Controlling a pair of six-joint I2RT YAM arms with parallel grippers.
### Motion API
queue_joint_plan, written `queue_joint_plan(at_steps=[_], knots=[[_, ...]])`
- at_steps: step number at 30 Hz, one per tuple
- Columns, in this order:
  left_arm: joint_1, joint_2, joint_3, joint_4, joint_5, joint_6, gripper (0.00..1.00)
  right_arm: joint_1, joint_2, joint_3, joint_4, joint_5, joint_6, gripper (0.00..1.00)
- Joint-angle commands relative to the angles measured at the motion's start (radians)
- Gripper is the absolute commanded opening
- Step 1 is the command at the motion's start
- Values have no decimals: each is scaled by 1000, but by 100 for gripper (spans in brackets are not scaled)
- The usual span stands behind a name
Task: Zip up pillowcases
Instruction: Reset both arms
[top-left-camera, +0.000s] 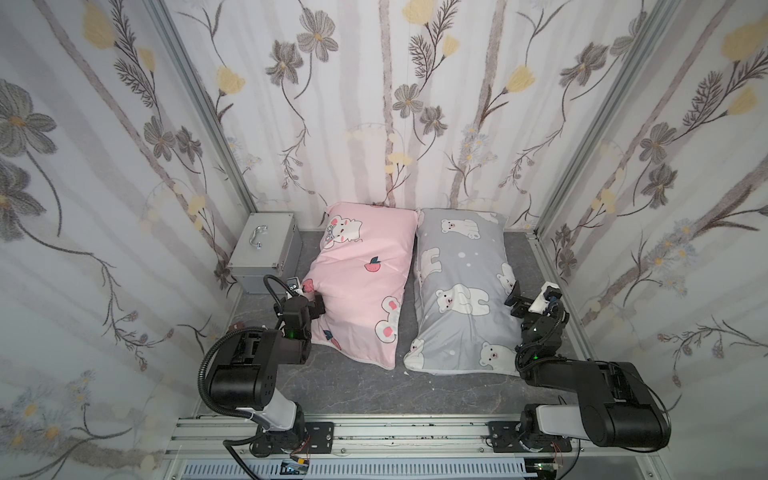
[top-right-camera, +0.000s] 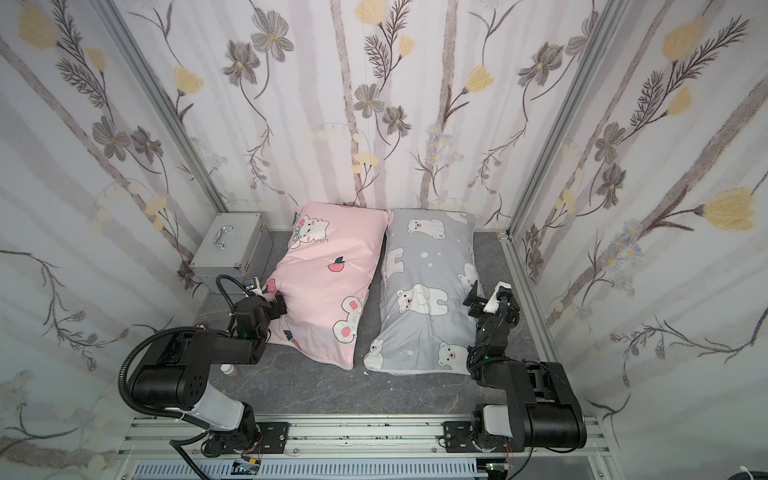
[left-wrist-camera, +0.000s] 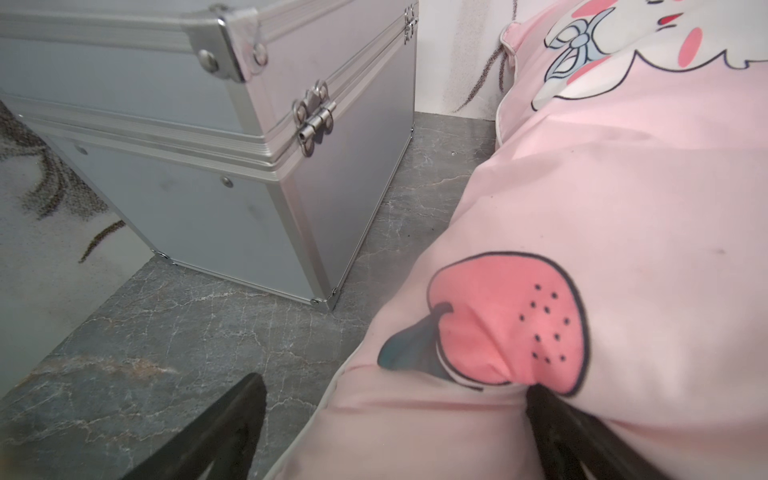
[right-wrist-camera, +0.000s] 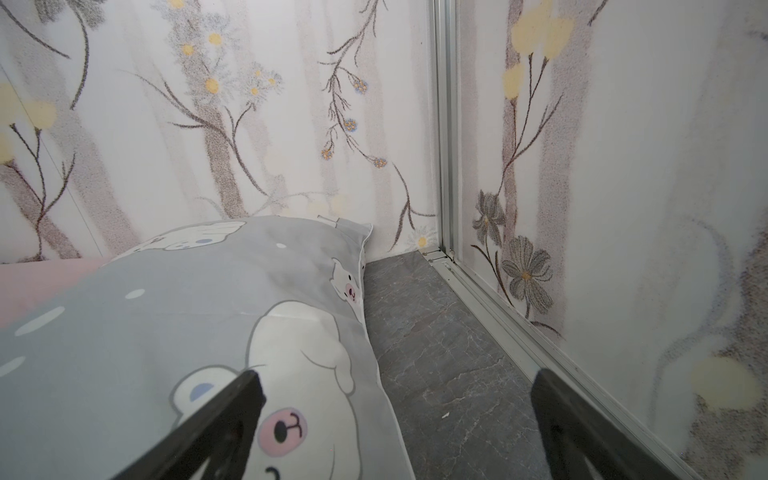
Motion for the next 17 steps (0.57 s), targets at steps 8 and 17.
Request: queue_joint_plan(at_steps=[8,17], knots=[[-2,4,11,32,21,-3,100,0,4,5,12,12,3,100],[0,4,7,37,8,-9,100,0,4,5,12,12,3,100]])
